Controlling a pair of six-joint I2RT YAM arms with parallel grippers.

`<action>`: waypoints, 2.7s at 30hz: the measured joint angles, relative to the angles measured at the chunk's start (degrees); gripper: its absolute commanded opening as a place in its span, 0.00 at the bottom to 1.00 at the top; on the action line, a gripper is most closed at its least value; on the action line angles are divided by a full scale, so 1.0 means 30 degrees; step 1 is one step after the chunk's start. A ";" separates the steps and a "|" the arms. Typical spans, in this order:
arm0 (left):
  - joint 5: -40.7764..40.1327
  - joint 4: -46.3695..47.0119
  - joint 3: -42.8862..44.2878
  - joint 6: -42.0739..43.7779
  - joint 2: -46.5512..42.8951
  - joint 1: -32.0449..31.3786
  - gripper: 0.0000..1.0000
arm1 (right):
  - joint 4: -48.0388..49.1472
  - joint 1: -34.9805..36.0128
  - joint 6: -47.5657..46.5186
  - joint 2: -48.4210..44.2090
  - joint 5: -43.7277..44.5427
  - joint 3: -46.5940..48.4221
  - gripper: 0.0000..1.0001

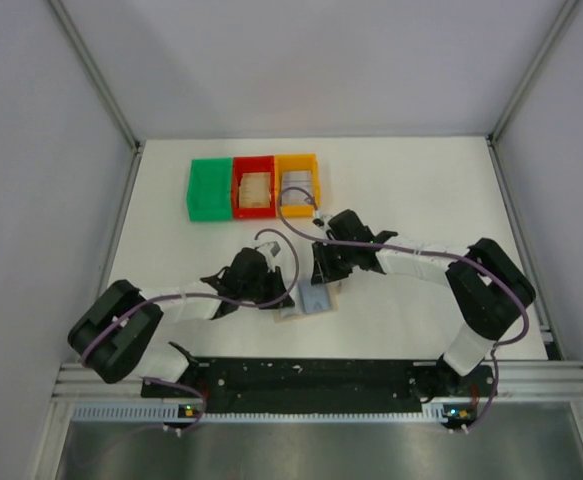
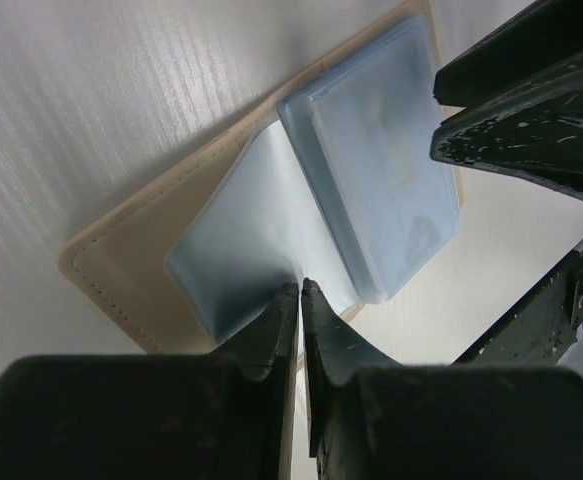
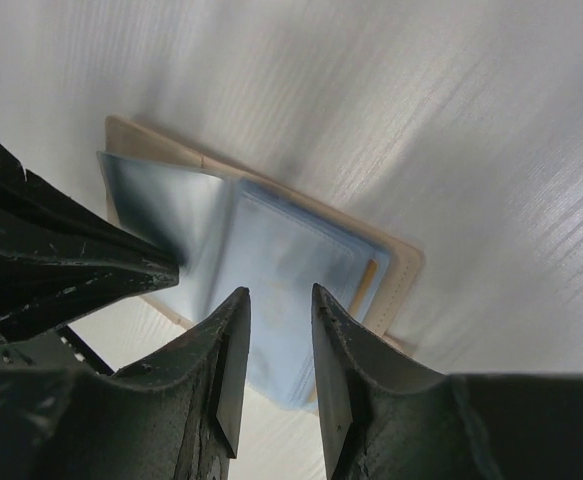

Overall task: Take the credit cards out of the card holder
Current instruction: Remove the credit card from the card holder.

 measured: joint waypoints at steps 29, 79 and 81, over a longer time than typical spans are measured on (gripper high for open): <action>0.0335 0.0772 -0.0051 0.0044 0.0364 0.0000 0.06 | 0.0772 0.0000 0.1188 -0.0124 0.1224 -0.0729 0.31; -0.5268 -0.3417 -0.2936 -0.2667 -1.3617 0.0692 0.77 | 0.3147 0.2011 0.2769 0.2506 -0.3147 0.0612 0.27; -0.5399 -0.3854 -0.2929 -0.2820 -1.4163 0.0699 0.77 | 0.3016 0.2193 0.2732 0.2659 -0.3242 0.1166 0.29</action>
